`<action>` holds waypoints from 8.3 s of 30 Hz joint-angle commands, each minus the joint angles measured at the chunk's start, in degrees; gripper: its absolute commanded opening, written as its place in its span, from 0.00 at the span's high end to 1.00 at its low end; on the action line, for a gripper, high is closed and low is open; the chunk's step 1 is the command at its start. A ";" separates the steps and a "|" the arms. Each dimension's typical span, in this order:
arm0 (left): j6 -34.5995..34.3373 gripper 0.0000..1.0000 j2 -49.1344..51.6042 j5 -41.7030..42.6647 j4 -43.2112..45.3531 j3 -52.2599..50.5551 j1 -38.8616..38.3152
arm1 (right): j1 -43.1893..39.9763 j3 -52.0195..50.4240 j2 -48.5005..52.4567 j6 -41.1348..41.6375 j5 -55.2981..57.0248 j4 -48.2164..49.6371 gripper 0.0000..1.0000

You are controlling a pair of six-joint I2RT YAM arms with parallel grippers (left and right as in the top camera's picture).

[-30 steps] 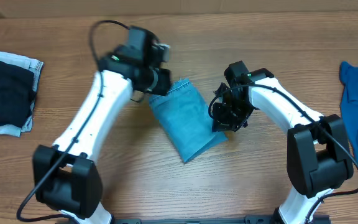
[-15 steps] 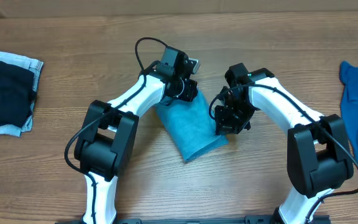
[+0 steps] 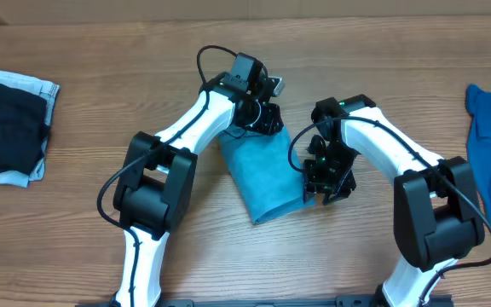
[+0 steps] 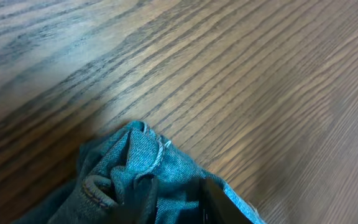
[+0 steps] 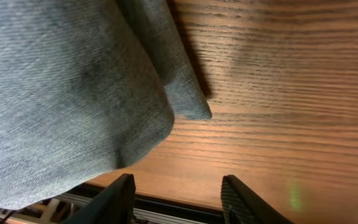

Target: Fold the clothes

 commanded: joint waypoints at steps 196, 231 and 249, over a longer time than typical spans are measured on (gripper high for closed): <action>-33.09 0.00 -10.16 35.10 27.69 -14.93 90.75 | 4.11 -17.38 -39.74 7.72 -5.64 22.73 0.08; 11.82 0.81 -32.81 -31.58 20.31 -14.53 68.19 | 4.11 -17.38 -39.74 7.54 -5.51 23.17 0.07; 7.28 0.80 -5.25 -52.78 28.33 -14.53 72.30 | 4.13 -17.38 -39.74 9.73 -5.70 14.32 0.13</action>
